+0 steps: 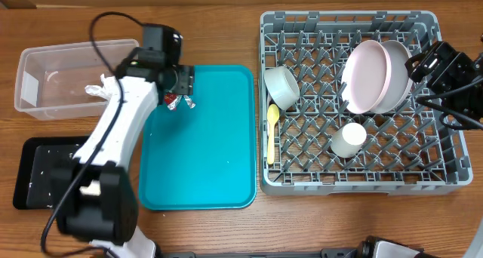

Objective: Sort waste into correct bins and load items into the dishwasher rack

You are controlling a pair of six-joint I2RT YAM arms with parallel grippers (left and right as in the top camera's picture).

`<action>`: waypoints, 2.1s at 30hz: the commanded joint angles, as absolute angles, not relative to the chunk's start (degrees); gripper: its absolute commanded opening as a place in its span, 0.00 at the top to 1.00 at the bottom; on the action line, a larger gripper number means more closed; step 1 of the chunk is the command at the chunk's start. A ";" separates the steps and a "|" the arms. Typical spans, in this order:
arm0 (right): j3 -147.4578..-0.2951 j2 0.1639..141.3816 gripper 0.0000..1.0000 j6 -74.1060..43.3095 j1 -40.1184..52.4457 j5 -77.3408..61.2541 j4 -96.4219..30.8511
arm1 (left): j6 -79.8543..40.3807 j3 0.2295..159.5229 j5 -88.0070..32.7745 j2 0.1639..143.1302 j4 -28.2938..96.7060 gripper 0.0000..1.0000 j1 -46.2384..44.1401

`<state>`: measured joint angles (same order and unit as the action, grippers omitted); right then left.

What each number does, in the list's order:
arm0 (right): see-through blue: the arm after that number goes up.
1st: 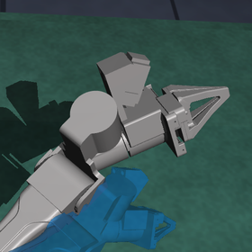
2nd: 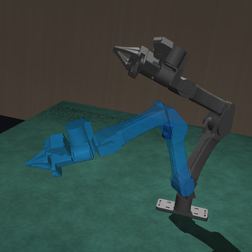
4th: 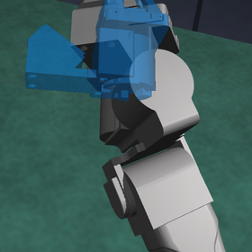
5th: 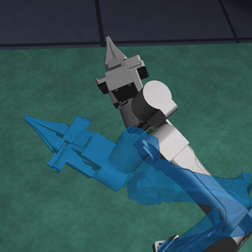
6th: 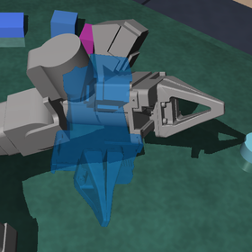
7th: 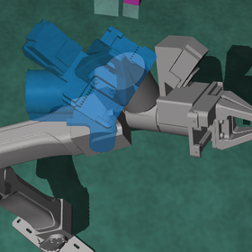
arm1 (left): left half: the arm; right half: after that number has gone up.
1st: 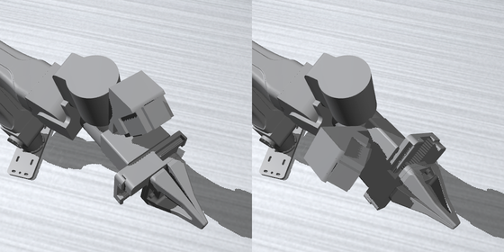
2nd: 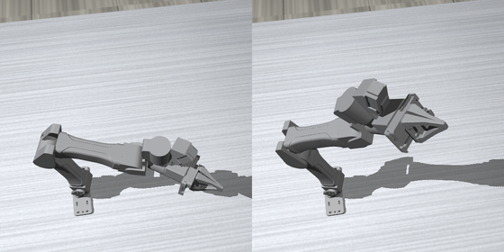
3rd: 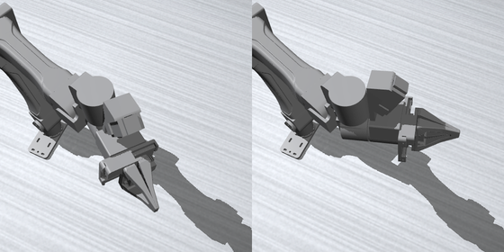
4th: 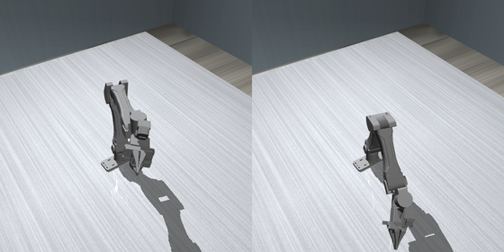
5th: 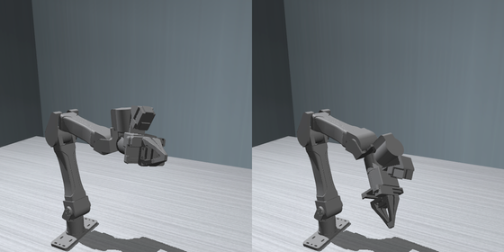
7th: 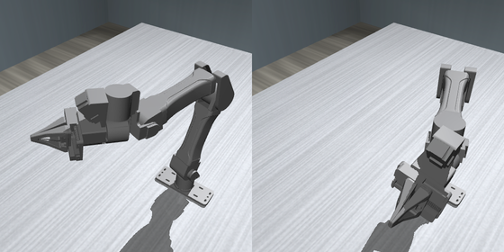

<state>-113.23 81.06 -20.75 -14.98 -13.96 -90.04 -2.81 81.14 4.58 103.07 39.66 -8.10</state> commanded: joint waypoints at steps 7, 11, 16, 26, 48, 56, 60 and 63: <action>-113.60 80.38 0.00 -20.60 -15.18 -13.50 -89.93 | -4.21 81.14 10.04 115.24 33.76 0.27 -7.57; -113.60 80.38 0.00 -20.62 -15.18 -13.50 -89.89 | -3.79 81.14 9.10 116.92 33.43 0.32 -7.70; -113.60 80.38 0.00 -20.60 -15.18 -13.50 -89.91 | -3.84 81.14 5.72 118.41 33.91 0.71 -7.70; -113.60 80.38 0.00 -20.60 -15.18 -13.45 -89.30 | -5.50 83.02 -0.47 109.08 41.89 0.96 -8.88; -113.60 80.38 0.00 -20.51 -15.18 -13.50 -90.59 | -8.67 83.72 10.46 100.18 37.15 0.21 7.07; -113.60 78.04 0.06 -15.86 -15.11 -18.63 -88.75 | -5.80 99.92 -3.42 90.00 62.00 0.21 6.66; -113.60 73.76 0.06 -7.81 -15.11 -27.51 -88.18 | -7.97 105.65 -6.81 81.17 73.97 0.28 6.66; -113.60 70.50 0.02 -4.95 -15.07 -31.55 -88.38 | -9.30 106.02 -6.66 73.19 78.28 0.27 6.66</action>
<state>-113.19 75.57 -11.25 -14.98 -23.83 -88.47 -7.46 104.51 -3.55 81.52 75.09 7.11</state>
